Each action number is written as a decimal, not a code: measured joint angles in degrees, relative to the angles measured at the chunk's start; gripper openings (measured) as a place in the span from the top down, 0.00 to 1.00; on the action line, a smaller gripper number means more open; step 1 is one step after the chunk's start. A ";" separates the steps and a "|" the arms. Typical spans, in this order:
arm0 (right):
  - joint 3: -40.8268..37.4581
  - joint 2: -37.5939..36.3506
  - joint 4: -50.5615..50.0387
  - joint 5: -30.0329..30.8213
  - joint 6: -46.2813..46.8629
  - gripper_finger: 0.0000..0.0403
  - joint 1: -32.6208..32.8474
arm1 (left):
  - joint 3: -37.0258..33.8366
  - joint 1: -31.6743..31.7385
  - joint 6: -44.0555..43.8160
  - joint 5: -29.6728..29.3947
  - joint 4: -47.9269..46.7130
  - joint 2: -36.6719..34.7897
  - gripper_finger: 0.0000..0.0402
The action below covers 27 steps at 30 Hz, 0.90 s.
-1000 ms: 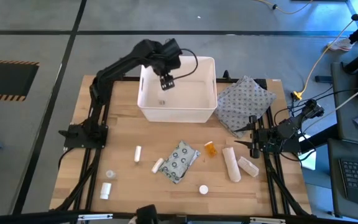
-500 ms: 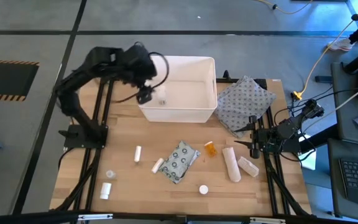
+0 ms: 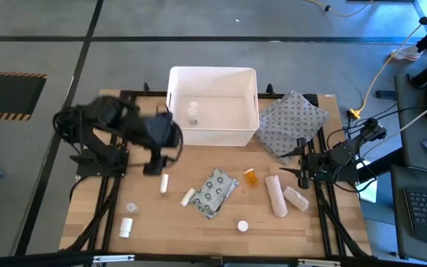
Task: Pick & place medical supplies in basket/bin
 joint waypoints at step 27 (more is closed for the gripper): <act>0.00 -0.01 3.77 1.50 -6.59 0.50 0.01 | -54.90 -36.99 -99.31 0.15 12.86 -8.74 0.40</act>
